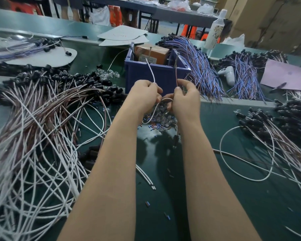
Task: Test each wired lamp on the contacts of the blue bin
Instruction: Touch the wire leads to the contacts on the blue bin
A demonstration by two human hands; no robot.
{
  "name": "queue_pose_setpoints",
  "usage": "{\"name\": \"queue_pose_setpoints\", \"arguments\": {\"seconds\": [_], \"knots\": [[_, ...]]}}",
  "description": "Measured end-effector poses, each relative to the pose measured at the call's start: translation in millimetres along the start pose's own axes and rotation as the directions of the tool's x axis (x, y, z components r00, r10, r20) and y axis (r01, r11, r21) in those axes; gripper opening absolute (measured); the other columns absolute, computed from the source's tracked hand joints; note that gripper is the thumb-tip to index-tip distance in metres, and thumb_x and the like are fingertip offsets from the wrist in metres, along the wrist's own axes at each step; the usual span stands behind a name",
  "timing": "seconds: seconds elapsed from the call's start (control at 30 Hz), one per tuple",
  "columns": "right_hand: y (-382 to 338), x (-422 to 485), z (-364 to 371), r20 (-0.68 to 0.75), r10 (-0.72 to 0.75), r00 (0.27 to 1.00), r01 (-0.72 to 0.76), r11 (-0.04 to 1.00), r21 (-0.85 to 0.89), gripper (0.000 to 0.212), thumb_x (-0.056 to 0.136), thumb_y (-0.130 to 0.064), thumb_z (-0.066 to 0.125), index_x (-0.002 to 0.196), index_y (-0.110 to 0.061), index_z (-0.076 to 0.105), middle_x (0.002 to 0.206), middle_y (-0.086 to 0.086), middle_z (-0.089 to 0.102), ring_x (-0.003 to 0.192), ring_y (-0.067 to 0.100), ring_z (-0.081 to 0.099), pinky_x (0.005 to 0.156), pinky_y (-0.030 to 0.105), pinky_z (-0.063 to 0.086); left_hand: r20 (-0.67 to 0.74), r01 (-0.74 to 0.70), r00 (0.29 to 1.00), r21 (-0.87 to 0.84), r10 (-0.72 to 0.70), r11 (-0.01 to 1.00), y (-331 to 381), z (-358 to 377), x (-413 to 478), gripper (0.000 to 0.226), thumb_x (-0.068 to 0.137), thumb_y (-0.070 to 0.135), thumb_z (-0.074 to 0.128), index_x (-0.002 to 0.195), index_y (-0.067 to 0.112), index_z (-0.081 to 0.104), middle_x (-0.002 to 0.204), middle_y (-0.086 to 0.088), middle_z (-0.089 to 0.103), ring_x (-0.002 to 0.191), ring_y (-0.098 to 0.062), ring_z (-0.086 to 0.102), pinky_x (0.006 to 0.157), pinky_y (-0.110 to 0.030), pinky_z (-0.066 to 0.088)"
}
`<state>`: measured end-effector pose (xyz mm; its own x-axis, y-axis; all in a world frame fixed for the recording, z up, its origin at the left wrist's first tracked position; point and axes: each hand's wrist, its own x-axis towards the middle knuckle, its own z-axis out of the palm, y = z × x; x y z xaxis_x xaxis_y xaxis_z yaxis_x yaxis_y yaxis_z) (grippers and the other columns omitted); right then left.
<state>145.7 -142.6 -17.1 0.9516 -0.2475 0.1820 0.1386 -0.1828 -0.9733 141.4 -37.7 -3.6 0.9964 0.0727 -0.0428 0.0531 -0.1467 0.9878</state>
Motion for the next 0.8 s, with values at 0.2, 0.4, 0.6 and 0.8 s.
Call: {"name": "queue_pose_setpoints", "arguments": {"seconds": [0.2, 0.4, 0.6, 0.8], "knots": [[-1.8, -0.1, -3.8, 0.021, 0.014, 1.000, -0.015, 1.000, 0.020, 0.024, 0.098, -0.006, 0.036, 0.116, -0.014, 0.050, 0.070, 0.010, 0.065, 0.036, 0.006, 0.045, 0.040, 0.017, 0.039, 0.009, -0.001, 1.000, 0.015, 0.001, 1.000, 1.9, -1.3, -1.6, 0.032, 0.101, 0.017, 0.033, 0.077, 0.015, 0.054, 0.037, 0.011, 0.047, 0.028, -0.001, 0.036, 0.042, -0.020, 0.027], [-1.5, -0.4, -3.2, 0.033, 0.025, 0.999, -0.026, 0.999, 0.027, 0.023, 0.097, -0.005, 0.036, 0.113, -0.015, 0.050, 0.068, 0.009, 0.064, 0.036, 0.007, 0.047, 0.041, 0.018, 0.040, 0.032, -0.007, 0.999, 0.031, 0.006, 0.999, 2.1, -1.3, -2.1, 0.030, 0.099, 0.015, 0.035, 0.076, 0.014, 0.054, 0.038, 0.010, 0.047, 0.028, -0.002, 0.032, 0.039, -0.019, 0.025], [-2.4, -0.8, -5.0, 0.029, 0.021, 0.999, -0.021, 1.000, 0.016, 0.026, 0.096, -0.003, 0.036, 0.116, -0.010, 0.052, 0.062, 0.006, 0.063, 0.041, 0.014, 0.051, 0.044, 0.020, 0.042, 0.036, -0.012, 0.999, 0.024, 0.011, 1.000, 2.8, -1.8, -3.6, 0.031, 0.099, 0.012, 0.034, 0.074, 0.013, 0.054, 0.037, 0.009, 0.046, 0.026, -0.002, 0.033, 0.031, -0.009, 0.023], [-3.6, -1.8, -6.9, 0.043, 0.020, 0.999, -0.022, 0.999, 0.043, 0.025, 0.095, -0.001, 0.037, 0.113, -0.010, 0.051, 0.059, 0.005, 0.061, 0.034, 0.007, 0.046, 0.041, 0.017, 0.040, 0.038, -0.025, 0.999, 0.036, 0.023, 0.999, 4.2, -3.2, -5.2, 0.031, 0.098, 0.012, 0.036, 0.074, 0.013, 0.054, 0.044, 0.005, 0.048, 0.027, -0.001, 0.034, 0.030, -0.010, 0.024]]}}
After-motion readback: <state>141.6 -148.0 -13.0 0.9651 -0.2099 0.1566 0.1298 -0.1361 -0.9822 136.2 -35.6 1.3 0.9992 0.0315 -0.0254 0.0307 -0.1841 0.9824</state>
